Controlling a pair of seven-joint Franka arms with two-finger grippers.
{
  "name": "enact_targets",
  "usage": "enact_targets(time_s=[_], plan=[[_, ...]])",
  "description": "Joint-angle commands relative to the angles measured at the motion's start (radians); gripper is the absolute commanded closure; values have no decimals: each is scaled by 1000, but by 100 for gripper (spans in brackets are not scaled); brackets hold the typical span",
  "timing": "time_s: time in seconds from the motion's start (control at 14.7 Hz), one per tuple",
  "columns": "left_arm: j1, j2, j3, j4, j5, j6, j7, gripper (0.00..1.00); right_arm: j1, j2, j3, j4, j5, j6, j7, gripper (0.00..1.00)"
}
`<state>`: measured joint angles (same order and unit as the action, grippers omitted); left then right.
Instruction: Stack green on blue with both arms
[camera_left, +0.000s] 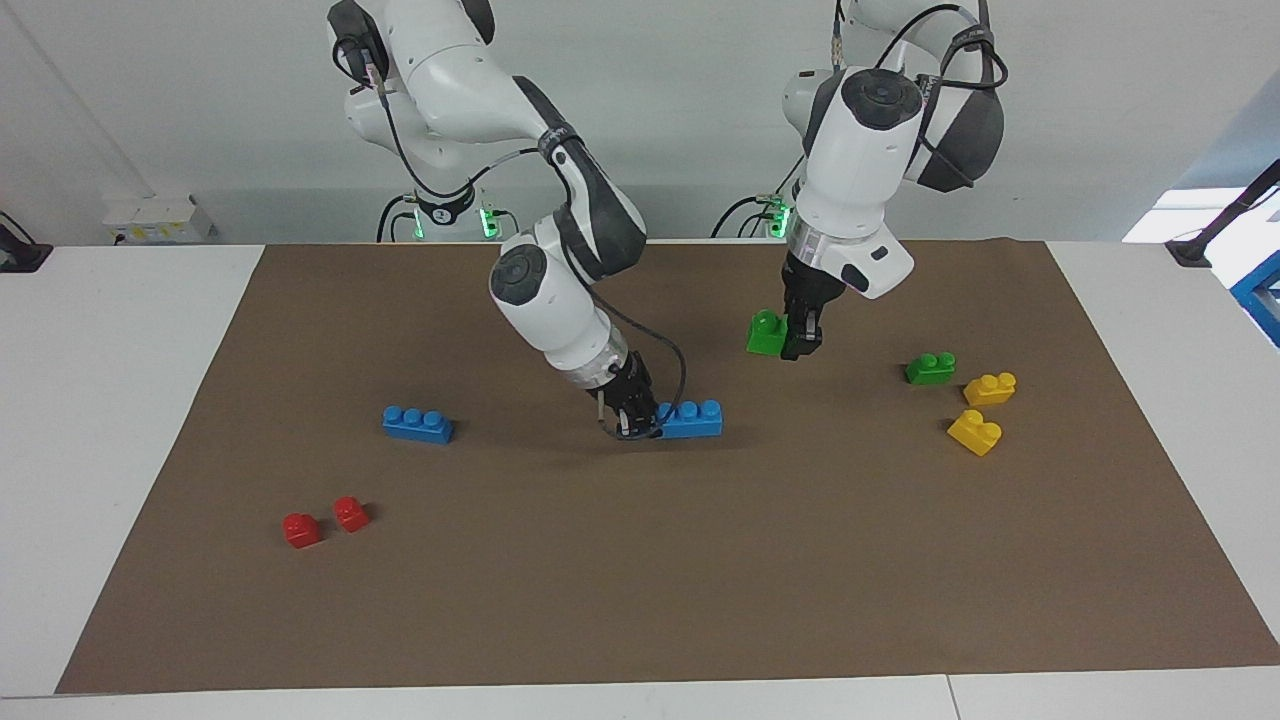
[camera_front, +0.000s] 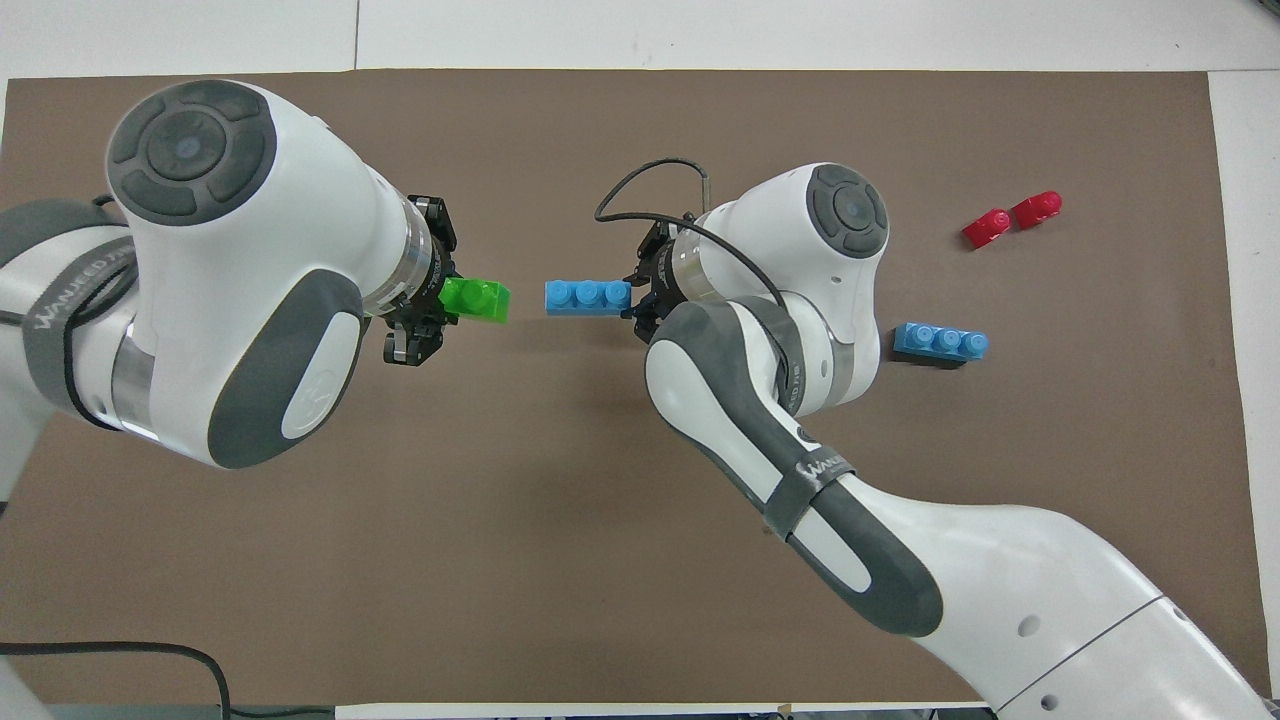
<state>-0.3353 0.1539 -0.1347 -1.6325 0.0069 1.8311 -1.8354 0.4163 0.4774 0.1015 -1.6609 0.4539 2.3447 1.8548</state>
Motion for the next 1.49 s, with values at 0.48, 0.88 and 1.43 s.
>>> enact_targets(time_s=[0.48, 0.88, 1.43], plan=[[-48, 124, 14, 16, 53, 106, -173, 100, 22, -16, -3, -132, 28, 114, 14, 100], [-97, 190, 15, 20, 108, 137, -243, 100, 54, 15, -3, -142, 28, 179, 36, 100], [-117, 245, 18, 2, 159, 215, -288, 100, 68, 35, -3, -146, 28, 212, 41, 100]])
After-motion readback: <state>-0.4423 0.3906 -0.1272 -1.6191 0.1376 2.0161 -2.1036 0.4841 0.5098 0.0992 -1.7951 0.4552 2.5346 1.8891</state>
